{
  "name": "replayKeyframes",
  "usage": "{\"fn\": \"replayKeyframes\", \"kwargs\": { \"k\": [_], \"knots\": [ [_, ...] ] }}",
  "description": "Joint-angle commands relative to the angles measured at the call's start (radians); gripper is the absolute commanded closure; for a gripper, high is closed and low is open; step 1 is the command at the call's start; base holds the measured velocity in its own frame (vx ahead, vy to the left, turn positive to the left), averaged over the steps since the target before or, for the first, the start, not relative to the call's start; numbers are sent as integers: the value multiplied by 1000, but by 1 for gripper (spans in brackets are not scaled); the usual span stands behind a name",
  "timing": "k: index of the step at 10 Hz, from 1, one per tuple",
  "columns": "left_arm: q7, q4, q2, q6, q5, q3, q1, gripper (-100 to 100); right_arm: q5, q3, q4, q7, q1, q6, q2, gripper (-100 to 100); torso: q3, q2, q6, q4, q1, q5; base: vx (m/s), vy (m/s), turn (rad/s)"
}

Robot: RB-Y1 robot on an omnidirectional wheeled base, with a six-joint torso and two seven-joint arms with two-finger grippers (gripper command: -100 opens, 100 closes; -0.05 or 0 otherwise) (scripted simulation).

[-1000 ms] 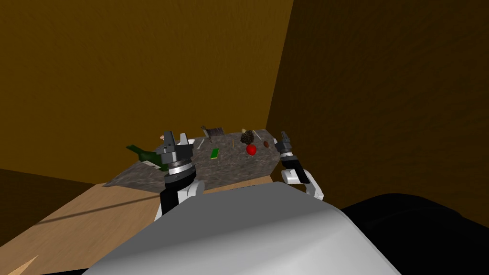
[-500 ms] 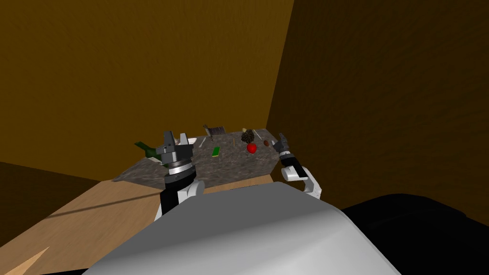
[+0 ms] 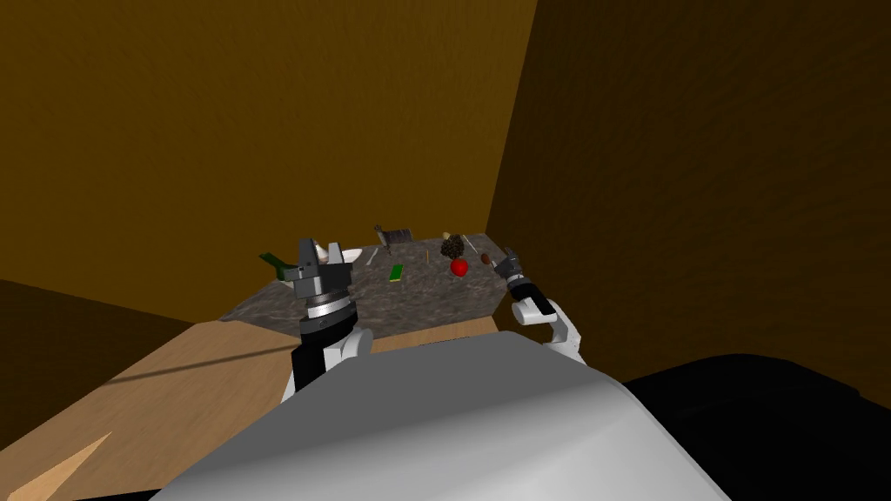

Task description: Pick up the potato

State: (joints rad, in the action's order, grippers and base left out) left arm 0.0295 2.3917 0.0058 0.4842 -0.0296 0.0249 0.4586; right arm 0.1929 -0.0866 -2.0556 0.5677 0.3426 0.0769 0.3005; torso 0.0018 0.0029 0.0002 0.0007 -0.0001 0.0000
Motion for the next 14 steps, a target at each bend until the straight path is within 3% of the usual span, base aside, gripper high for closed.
{"fn": "replayKeyframes", "kwargs": {
  "k": [1, 3, 6, 8, 9, 12, 13, 14],
  "knots": [
    [0, 0, 0, 0, 0, 0, 0, 0, 34, 0, 30, 50, -26, 50, 27, -100, 0, 0, 0, 0, 0, 0, -52, 3, 39],
    [0, 0, 0, 0, 0, 0, 0, 0, 34, 0, 30, 89, -26, 81, 27, -100, 0, 0, 0, 0, 0, 0, -27, 5, 14],
    [0, 0, 0, 0, 0, 0, 0, 0, 93, 2, 90, 182, -76, 175, 72, -100, -1, -2, 0, 0, 0, 0, -29, 11, 42],
    [0, 0, 0, 0, 0, 0, 0, 0, 93, 2, 90, 219, -76, 204, 72, -100, -1, -2, 0, 0, 0, 0, -20, 4, 15],
    [0, 0, 0, 0, 0, 0, 0, 0, 123, 4, 119, 258, -102, 250, 94, -100, -1, -2, 0, 0, 0, 0, -15, 9, 50],
    [0, 0, 0, 0, 0, 0, 0, 0, 153, 5, 148, 339, -127, 330, 116, -100, -1, -2, 0, 0, 0, 0, -18, 6, 39],
    [0, 0, 0, 0, 0, 0, 0, 0, 153, 5, 148, 352, -127, 330, 116, -100, -1, -2, 0, -1, 0, 0, -6, 1, 0],
    [0, 0, 0, 0, 0, 0, 0, 0, 184, 6, 176, 389, -153, 374, 138, -100, -1, -3, 0, -1, 0, 0, -7, 5, 47]
  ]
}}
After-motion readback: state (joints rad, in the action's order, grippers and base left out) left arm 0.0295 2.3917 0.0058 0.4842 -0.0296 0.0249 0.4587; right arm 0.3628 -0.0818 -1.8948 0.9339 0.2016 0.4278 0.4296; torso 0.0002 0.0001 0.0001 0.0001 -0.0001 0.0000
